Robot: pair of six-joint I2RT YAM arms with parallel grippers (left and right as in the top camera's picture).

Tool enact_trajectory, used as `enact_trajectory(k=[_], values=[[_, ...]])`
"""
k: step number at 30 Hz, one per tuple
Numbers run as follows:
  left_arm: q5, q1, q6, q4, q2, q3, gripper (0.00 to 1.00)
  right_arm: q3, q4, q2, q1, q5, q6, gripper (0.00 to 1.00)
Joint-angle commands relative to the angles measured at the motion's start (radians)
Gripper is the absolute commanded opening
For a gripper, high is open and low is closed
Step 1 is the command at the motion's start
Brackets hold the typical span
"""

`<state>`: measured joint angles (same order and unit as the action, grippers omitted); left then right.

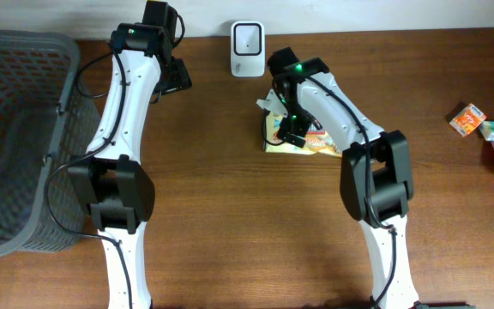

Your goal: Scan the item barcode

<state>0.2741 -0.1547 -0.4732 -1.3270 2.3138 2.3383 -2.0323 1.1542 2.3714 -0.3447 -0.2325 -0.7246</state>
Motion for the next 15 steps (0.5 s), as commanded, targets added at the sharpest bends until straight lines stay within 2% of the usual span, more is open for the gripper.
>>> enact_trajectory(k=[1, 4, 5, 7, 10, 11, 12, 13, 15], values=[[0.011, -0.002, -0.011, -0.001, -0.025, -0.002, 0.99, 0.032, -0.036, 0.004, 0.081, 0.018, -0.065, 0.99], [0.011, -0.002, -0.011, -0.001, -0.025, -0.002, 0.99, 0.033, -0.035, 0.005, 0.152, 0.238, -0.064, 0.98], [0.011, -0.002, -0.011, -0.001, -0.025, -0.002, 0.99, 0.033, -0.036, 0.005, 0.181, 0.323, -0.064, 0.95], [0.011, -0.002, -0.011, -0.001, -0.025, -0.002, 0.99, 0.033, -0.037, 0.005, 0.189, 0.359, -0.061, 0.73], [0.011, -0.002, -0.011, -0.001, -0.025, -0.002, 0.99, 0.033, -0.038, 0.005, 0.172, 0.388, 0.009, 0.46], [0.011, -0.002, -0.011, -0.001, -0.025, -0.002, 0.99, 0.033, -0.035, 0.005, 0.161, 0.386, 0.063, 0.25], [0.011, -0.002, -0.011, -0.001, -0.025, -0.002, 0.99, 0.033, -0.029, 0.005, 0.15, 0.387, 0.144, 0.11], [0.011, -0.002, -0.011, -0.001, -0.025, -0.002, 0.99, 0.033, 0.001, 0.004, 0.133, 0.387, 0.257, 0.09], [0.011, -0.002, -0.011, -0.001, -0.025, -0.002, 0.99, 0.016, 0.112, 0.002, 0.101, 0.403, 0.374, 0.11]])
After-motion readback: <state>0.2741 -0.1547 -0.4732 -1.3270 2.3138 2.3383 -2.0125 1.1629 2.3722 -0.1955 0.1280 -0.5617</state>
